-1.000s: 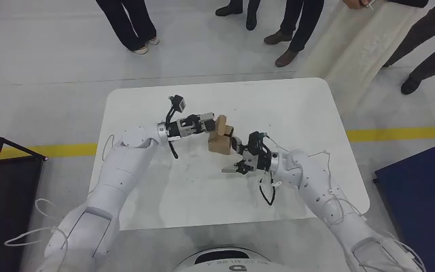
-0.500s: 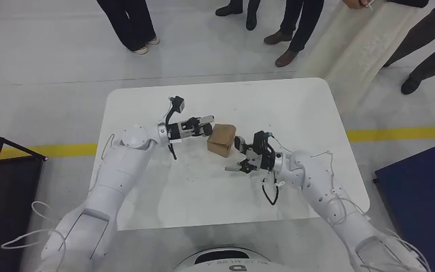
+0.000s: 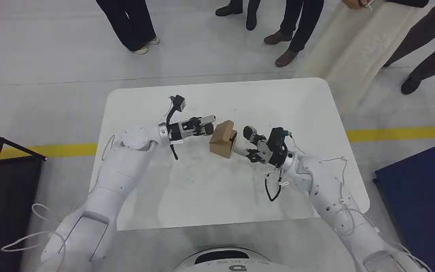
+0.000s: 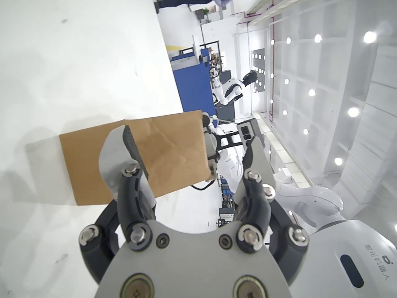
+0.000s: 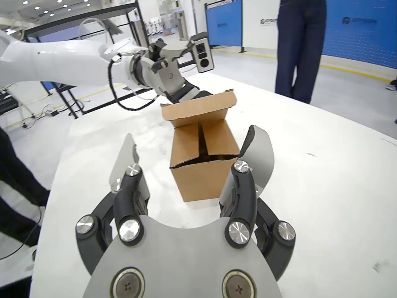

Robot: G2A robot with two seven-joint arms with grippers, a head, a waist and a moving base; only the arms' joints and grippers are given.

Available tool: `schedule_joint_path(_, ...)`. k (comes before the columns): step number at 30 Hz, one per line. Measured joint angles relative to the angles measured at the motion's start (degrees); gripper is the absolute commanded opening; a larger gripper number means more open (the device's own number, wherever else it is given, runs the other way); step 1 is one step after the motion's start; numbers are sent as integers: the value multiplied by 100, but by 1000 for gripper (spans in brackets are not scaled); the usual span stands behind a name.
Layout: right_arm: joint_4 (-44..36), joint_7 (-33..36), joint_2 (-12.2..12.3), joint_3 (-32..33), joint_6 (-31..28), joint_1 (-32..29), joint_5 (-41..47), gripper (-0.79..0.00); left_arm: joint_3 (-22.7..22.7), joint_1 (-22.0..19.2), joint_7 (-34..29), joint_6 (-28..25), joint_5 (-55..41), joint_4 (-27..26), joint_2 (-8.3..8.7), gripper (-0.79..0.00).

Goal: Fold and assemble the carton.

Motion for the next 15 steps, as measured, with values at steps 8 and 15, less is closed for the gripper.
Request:
schedule_joint_path(8, 289, 431, -28, -120, -374, 89, 309, -194, 59, 42, -351, -62, -145, -284, 4, -145)
schedule_joint_path(15, 681, 360, -90, -188, -638, 249, 825, -228, 295, -40, -189, -48, 78, -136, -59, -151)
